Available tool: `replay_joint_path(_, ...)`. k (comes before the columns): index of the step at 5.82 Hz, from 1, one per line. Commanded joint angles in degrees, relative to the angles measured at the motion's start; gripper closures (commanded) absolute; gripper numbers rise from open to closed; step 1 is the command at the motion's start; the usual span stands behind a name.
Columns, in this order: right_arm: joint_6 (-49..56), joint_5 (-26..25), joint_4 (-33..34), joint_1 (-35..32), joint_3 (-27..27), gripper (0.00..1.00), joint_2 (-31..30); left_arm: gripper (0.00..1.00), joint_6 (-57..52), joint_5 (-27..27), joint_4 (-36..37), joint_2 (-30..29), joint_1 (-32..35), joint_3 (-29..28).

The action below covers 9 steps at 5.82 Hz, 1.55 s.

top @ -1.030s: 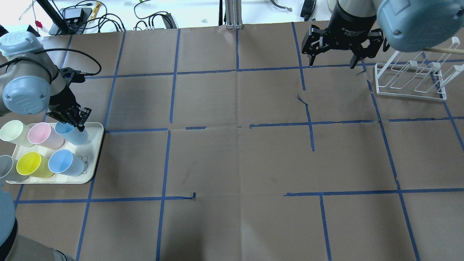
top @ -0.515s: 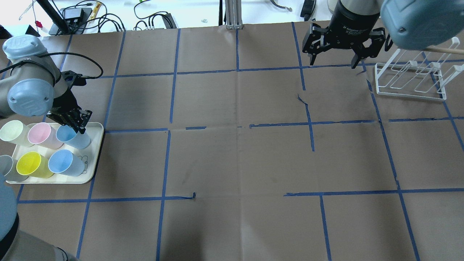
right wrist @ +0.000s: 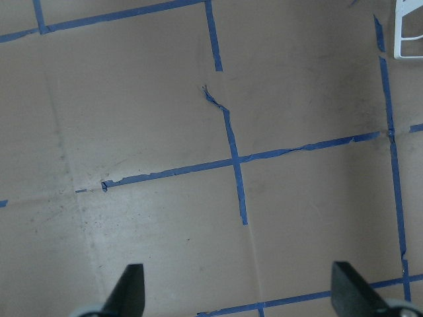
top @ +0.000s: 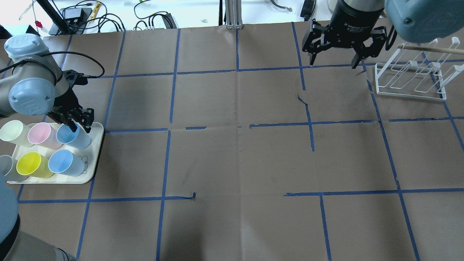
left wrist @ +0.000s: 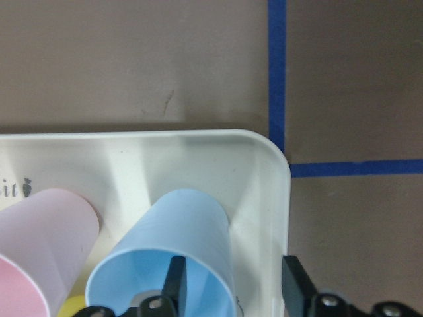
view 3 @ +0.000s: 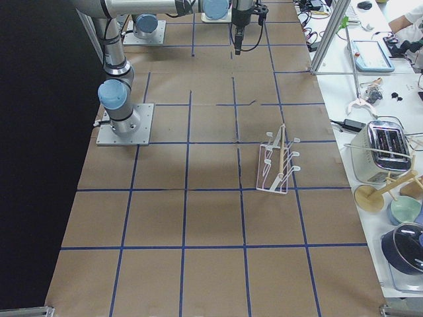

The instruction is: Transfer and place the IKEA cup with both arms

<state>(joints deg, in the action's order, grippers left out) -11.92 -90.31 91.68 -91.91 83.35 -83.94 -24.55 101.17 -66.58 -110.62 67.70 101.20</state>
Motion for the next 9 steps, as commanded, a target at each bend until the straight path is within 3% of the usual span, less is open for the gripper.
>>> replay_joint_path(1,0.1,-0.3,0.0,0.2,-0.1,0.00,0.0,0.37,1.7,-0.1,-2.7,3.2,2.3,-1.2)
replay_joint_path(2,0.1,-0.3,0.1,0.2,-0.1,0.00,0.0,0.37,3.2,-0.2,-5.6,6.8,6.3,-2.7)
replay_joint_path(3,0.1,-0.3,0.1,0.2,-0.1,0.00,0.0,0.37,6.0,-1.1,-13.4,10.2,11.5,-7.3)
replay_joint_path(4,0.1,-0.3,0.1,0.2,-0.1,0.00,0.0,0.37,8.2,-5.9,-21.3,12.6,16.1,-12.2)
replay_joint_path(5,0.1,-0.3,0.0,0.2,-0.1,0.00,0.0,0.37,10.8,-7.2,-27.3,15.8,20.0,-15.5)
replay_joint_path(7,0.1,-0.3,0.0,0.2,0.0,0.00,0.0,0.37,16.2,-10.0,-27.8,20.0,23.3,-16.3)
replay_joint_path(8,0.1,-0.3,0.0,0.1,0.0,0.00,0.0,0.36,16.1,-11.8,-27.8,19.0,23.3,-16.1)
replay_joint_path(9,0.1,-0.3,0.0,0.2,0.0,0.00,0.0,0.17,15.9,-12.0,-27.7,18.8,23.3,-15.6)
